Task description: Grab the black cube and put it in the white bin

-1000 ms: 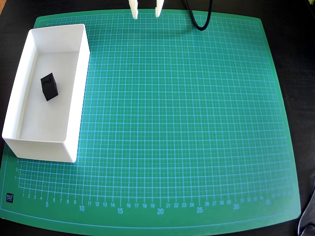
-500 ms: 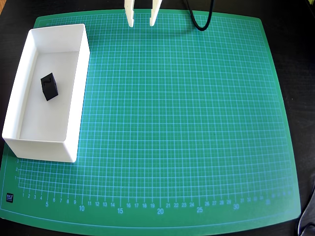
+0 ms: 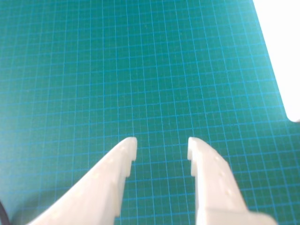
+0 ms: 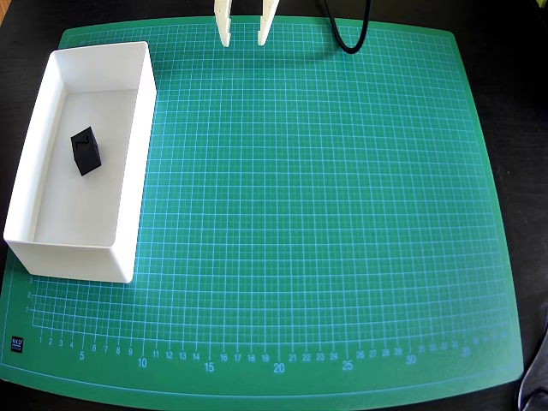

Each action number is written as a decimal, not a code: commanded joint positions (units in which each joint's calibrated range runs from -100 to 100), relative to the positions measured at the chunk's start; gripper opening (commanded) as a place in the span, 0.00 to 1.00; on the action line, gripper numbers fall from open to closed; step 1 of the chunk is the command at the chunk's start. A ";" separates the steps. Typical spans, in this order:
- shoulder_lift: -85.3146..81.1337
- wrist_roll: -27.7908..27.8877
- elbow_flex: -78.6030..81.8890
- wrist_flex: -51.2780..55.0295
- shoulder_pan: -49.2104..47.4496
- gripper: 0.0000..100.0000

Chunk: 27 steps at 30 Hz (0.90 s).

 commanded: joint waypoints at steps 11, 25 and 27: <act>-0.38 -0.19 0.18 7.36 0.32 0.03; -0.38 0.24 0.18 7.87 -0.10 0.02; -0.38 0.29 0.27 7.87 -0.10 0.02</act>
